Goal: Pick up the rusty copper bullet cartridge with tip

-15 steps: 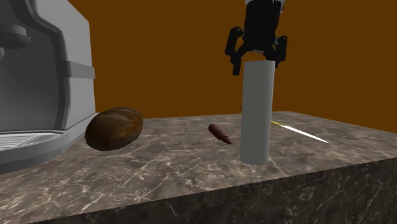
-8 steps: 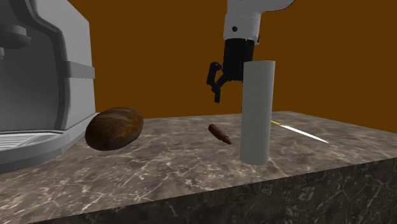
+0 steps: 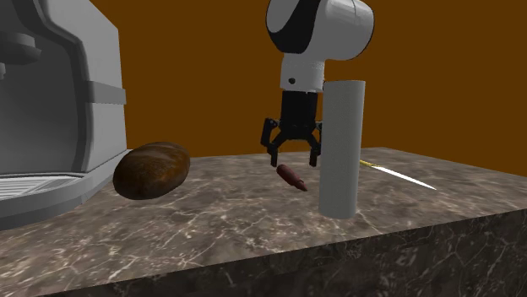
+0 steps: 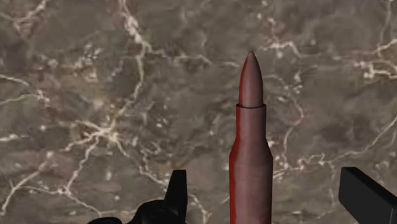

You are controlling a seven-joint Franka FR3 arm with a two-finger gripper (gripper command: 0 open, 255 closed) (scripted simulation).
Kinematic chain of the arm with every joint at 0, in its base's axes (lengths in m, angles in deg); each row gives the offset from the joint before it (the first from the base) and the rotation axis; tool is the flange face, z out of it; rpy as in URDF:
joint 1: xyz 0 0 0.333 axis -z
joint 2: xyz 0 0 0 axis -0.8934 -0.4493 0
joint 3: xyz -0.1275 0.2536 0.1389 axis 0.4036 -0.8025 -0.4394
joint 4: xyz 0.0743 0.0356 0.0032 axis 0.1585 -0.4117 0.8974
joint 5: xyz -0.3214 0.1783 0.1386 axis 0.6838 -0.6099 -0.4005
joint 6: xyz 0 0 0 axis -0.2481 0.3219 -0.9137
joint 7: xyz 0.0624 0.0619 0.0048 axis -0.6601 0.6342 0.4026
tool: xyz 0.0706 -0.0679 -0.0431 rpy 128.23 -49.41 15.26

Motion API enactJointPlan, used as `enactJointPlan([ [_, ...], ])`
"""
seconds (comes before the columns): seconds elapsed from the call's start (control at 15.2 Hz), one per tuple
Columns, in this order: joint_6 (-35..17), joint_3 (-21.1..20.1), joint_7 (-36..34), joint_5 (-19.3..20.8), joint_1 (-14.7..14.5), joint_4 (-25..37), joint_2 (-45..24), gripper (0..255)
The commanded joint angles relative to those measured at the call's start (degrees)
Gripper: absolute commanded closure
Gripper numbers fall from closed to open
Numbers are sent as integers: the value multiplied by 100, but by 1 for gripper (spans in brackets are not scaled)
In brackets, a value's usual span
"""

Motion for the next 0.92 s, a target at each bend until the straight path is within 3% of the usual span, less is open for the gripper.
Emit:
enactJointPlan([
  [0.0,-171,-1,7,-5,-1,-80,-88,0],
  [0.26,-384,-3,17,-13,-4,-195,-186,0],
  [0.33,-386,2,25,-12,-1,-203,-180,255],
  [0.86,-382,3,27,-12,0,-207,-172,255],
])
